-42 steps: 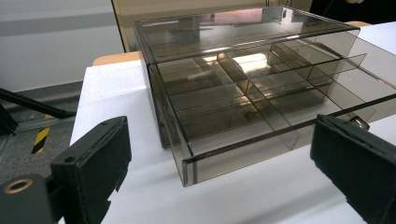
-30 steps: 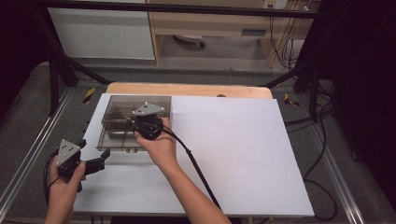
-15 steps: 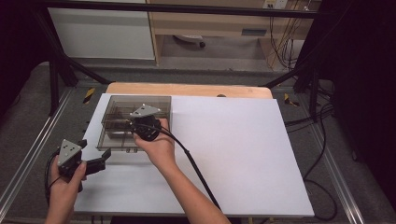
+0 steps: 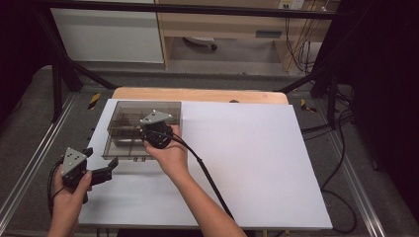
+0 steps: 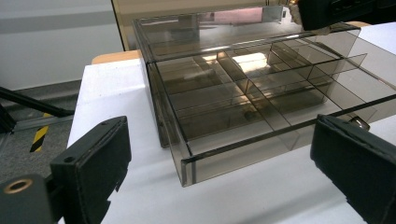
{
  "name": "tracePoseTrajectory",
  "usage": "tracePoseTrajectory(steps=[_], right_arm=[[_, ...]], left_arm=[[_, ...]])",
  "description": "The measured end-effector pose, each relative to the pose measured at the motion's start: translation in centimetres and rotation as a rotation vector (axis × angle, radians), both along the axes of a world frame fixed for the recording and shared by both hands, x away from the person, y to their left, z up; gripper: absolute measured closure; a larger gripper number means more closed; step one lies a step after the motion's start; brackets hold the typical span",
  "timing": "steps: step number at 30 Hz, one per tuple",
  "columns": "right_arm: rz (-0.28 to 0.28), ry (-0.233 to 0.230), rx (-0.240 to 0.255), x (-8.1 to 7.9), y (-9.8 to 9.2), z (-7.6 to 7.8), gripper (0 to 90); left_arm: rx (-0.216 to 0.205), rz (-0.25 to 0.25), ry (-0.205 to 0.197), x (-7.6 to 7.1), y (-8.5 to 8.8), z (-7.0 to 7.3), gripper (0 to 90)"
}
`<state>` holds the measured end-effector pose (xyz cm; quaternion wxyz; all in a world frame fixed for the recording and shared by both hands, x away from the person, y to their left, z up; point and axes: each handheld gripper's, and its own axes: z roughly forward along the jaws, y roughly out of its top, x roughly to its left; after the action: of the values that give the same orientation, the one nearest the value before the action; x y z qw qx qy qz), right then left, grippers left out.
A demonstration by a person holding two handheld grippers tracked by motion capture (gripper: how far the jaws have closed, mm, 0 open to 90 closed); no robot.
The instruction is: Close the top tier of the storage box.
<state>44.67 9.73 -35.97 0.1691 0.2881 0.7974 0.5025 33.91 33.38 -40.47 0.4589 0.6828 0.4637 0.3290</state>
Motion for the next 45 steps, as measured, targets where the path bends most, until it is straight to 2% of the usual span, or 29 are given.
tracePoseTrajectory(steps=[11,30,35,43,45], right_arm=[[0.019,-0.001,-0.044,0.1,0.5,-0.2,80.9],[0.055,0.027,-0.111,0.1,0.8,-1.1,80.8],[0.064,0.021,-0.156,0.0,1.0,-1.5,80.8],[0.073,0.02,-0.161,-0.2,1.3,-1.6,80.7],[0.072,0.02,-0.161,-0.3,1.4,-1.6,78.3]], left_arm=[[-0.002,0.0,0.003,0.0,0.2,-0.1,5.1],[-0.004,-0.002,0.007,0.1,0.1,-0.1,5.0],[-0.001,-0.008,0.006,0.2,-0.1,-0.1,5.0],[-0.002,-0.011,0.009,0.2,0.0,-0.1,5.0],[0.001,-0.012,0.011,0.2,0.0,-0.1,5.0]])
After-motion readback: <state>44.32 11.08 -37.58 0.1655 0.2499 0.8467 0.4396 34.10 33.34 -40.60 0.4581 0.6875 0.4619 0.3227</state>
